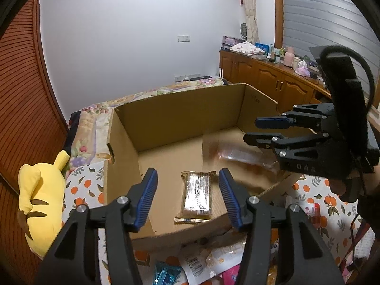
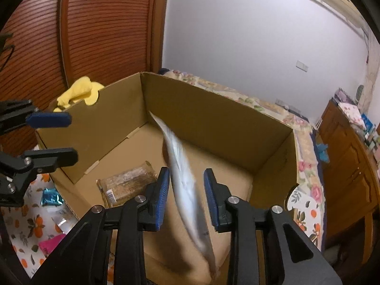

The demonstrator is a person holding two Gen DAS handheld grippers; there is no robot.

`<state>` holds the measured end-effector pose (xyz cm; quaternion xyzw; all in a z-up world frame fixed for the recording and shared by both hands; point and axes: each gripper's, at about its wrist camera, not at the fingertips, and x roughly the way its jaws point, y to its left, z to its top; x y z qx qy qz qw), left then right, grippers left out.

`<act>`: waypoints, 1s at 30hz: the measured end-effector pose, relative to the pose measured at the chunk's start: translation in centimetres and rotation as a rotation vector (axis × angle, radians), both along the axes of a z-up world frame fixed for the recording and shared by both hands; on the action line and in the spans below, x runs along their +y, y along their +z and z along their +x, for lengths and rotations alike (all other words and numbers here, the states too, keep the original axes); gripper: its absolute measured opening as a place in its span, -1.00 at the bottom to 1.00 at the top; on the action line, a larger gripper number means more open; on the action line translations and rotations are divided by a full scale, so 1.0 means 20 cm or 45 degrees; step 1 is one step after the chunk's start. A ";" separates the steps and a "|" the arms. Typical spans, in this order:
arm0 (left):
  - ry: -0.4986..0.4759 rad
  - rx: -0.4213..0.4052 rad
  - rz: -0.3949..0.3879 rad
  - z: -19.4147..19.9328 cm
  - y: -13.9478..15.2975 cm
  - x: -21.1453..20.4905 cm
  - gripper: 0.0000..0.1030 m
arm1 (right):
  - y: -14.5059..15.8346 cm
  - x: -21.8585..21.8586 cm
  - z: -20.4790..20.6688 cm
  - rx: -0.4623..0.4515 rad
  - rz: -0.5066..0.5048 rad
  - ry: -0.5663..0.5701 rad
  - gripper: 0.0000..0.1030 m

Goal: Organize snacks
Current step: 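Release the white pouch into the box with the right gripper, then grasp the pink sausage packet with the left gripper while the right grasps the duck-gizzard pouch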

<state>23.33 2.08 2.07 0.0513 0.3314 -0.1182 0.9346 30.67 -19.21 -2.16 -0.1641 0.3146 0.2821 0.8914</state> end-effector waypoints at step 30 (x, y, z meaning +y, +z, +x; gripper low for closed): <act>-0.054 0.005 -0.076 -0.59 -0.24 -0.12 0.45 | -0.16 -0.43 -0.60 0.035 0.162 -0.019 0.01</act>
